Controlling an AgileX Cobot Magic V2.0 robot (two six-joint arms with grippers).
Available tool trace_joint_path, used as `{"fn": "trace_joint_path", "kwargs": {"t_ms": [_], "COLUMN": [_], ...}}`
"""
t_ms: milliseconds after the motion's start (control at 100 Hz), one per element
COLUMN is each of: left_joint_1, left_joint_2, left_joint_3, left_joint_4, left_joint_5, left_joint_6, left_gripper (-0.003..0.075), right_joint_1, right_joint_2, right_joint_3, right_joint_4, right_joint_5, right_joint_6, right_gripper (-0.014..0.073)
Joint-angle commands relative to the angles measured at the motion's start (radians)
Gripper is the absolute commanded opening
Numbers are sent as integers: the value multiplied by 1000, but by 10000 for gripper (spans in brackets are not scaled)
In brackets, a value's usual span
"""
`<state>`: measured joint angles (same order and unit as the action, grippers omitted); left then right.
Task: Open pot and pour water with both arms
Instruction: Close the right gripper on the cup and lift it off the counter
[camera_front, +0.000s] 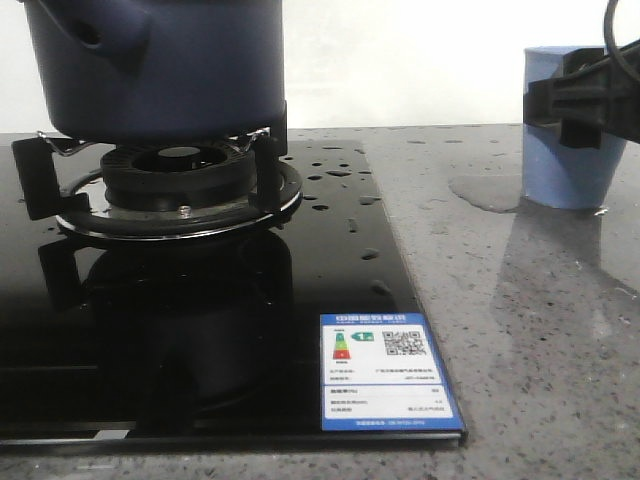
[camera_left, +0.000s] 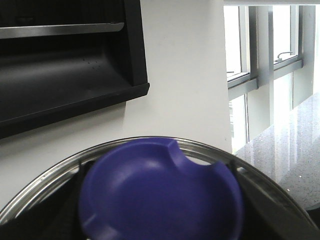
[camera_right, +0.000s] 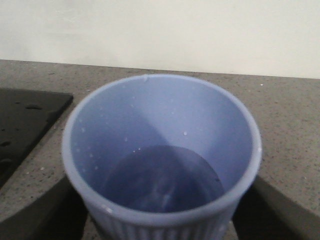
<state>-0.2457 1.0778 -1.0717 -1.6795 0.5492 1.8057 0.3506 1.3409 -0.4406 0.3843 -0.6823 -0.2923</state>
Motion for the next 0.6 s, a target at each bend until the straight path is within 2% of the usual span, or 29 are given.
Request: {"fn": "trace_joint_path", "kwargs": {"t_ms": [0, 100, 200, 390, 590], "left_joint_1": [-6, -6, -6, -6, -6], "left_joint_2": [-25, -25, -25, -39, -83], "left_joint_3": [-42, -42, -42, -42, -42], "left_joint_4": [-68, -68, -68, -68, -70], "left_joint_5": [16, 16, 16, 9, -70], "left_joint_6": [-8, -12, -14, -18, -18], "left_gripper": [251, 251, 251, 251, 251], "right_joint_1": [5, 24, 41, 90, 156], "right_joint_2": [-84, -143, -184, -191, -138], "right_joint_3": [-34, -75, -154, -373, -613], "right_joint_4": [-100, -136, -210, -313, -376], "right_joint_5": [-96, -57, 57, 293, 492], "right_joint_6": [23, 23, 23, 23, 23], "right_gripper": [201, 201, 201, 201, 201]}}
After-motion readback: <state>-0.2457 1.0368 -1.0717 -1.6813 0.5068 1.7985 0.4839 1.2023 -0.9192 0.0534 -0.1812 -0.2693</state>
